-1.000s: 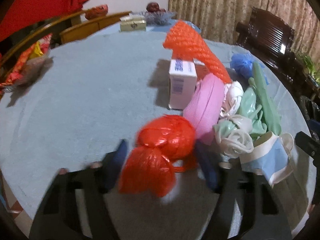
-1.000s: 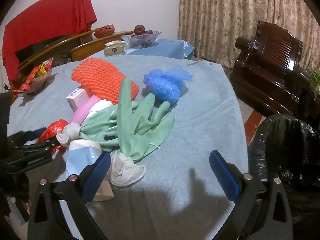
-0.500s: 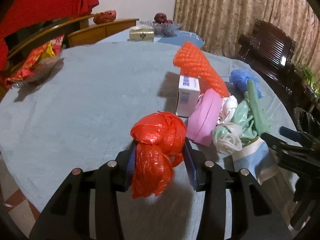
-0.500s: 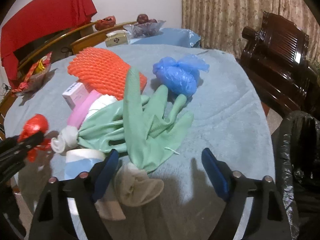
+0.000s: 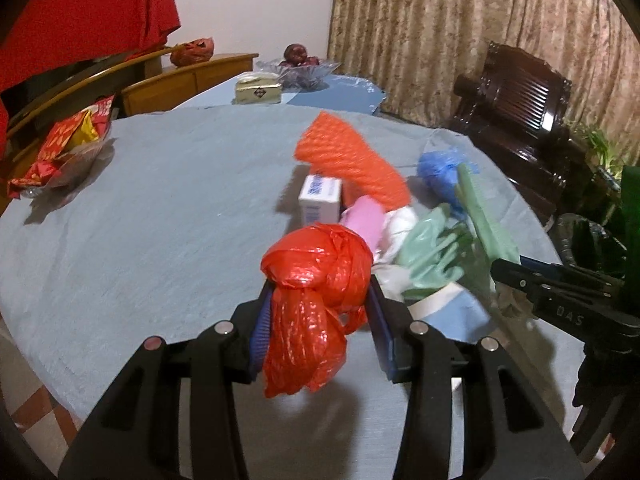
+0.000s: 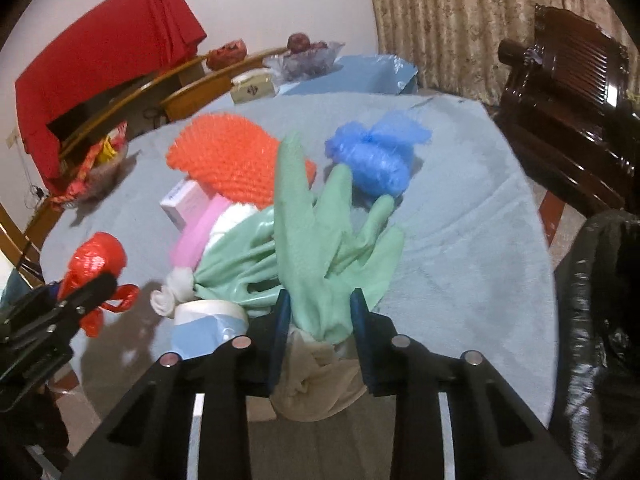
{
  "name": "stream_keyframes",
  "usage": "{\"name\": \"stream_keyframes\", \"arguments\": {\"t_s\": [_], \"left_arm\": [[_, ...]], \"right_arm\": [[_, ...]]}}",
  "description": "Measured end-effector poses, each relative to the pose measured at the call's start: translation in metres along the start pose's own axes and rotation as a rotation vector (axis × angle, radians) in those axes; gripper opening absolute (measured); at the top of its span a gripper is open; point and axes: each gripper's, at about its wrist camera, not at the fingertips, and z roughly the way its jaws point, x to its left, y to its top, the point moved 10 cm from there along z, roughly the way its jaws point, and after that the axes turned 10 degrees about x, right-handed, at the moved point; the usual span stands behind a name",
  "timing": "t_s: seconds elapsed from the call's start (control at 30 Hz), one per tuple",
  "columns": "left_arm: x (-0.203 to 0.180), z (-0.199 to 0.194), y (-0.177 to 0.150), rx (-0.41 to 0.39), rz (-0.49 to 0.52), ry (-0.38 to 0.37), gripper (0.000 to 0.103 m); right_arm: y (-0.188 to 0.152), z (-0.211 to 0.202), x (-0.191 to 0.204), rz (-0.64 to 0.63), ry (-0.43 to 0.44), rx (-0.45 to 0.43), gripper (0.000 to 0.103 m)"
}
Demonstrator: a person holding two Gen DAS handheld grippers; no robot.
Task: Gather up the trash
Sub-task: 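Grasp the green rubber glove with the right tool while the left tool holds the red bag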
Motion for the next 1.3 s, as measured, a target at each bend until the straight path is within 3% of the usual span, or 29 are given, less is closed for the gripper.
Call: {"name": "stream_keyframes", "arguments": {"t_s": [0.53,0.83,1.07,1.2,1.3], "left_arm": [[-0.07,-0.031,0.015,-0.053,0.08,-0.09,0.042],[-0.083,-0.012,-0.002,-0.003,0.102,-0.082,0.042],[-0.073,0.006,-0.017,0.038,0.106,-0.053,0.042],[-0.069,0.015,-0.021,0.049,0.102,-0.048,0.042],[-0.068,0.018,-0.022,0.044,0.106,-0.042,0.042]], "right_arm": [[0.002,-0.081,-0.025,0.021,0.008,-0.12,0.028],[-0.029,-0.023,-0.04,0.031,-0.008,0.025,0.028],[-0.041,-0.004,-0.04,0.026,-0.004,0.069,0.029],[-0.044,0.003,-0.043,0.033,-0.024,0.081,0.038],[-0.043,0.008,-0.046,0.038,-0.043,0.09,0.052]]}}
